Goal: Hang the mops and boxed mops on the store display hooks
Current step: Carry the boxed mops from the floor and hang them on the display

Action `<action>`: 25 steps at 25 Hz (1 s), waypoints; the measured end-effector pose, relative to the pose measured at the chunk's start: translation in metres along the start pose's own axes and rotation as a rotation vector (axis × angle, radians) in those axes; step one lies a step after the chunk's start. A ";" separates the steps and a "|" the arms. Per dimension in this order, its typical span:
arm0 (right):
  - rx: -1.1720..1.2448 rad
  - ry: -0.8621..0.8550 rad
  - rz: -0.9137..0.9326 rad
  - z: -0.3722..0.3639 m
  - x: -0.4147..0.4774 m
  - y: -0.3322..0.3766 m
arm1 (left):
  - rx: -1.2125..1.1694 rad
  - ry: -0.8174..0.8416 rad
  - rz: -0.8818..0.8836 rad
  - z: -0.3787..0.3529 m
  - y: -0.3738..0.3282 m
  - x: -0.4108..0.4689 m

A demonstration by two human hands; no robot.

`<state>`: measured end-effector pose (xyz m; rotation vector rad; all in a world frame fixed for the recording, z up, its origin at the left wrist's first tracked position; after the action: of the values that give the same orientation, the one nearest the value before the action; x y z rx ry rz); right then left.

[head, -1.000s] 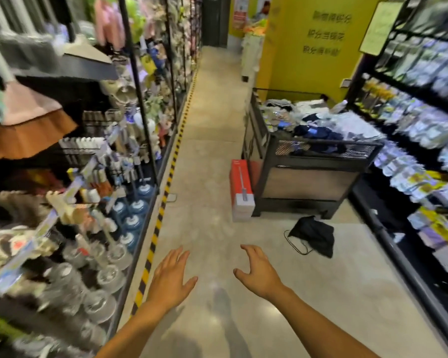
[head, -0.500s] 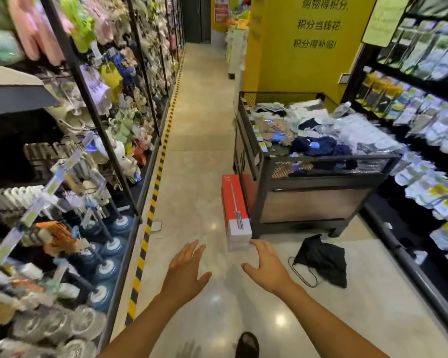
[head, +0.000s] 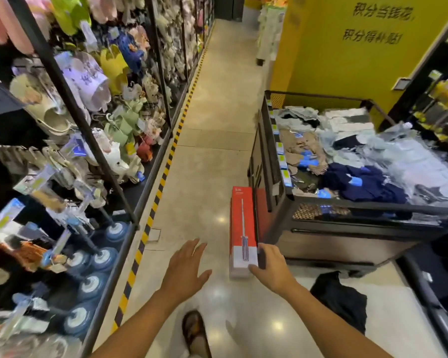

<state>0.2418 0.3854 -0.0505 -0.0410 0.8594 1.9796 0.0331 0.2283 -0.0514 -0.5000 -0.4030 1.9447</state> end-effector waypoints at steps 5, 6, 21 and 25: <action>0.009 0.050 -0.089 -0.005 0.117 -0.003 | -0.005 0.115 0.016 -0.021 0.040 0.127; 0.021 0.067 -0.131 -0.008 0.142 -0.007 | -0.004 0.156 0.021 -0.028 0.048 0.155; 0.125 0.299 -0.386 -0.150 0.388 -0.167 | -0.028 0.612 0.000 -0.244 0.118 0.405; 0.224 0.339 -0.530 -0.217 0.413 -0.233 | -0.320 0.648 0.290 -0.341 0.141 0.429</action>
<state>0.1279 0.6412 -0.4903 -0.4398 1.1477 1.3907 -0.0607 0.5827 -0.4832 -1.4104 -0.2249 1.8627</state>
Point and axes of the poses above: each hand's wrist, its own x-axis towards the middle knuckle, its own z-axis out of the back of the hand, y = z × x, the point moved 8 cm from there along x, towards the middle knuckle, and after that the axes turned 4 degrees about -x, right-handed, at the moved point
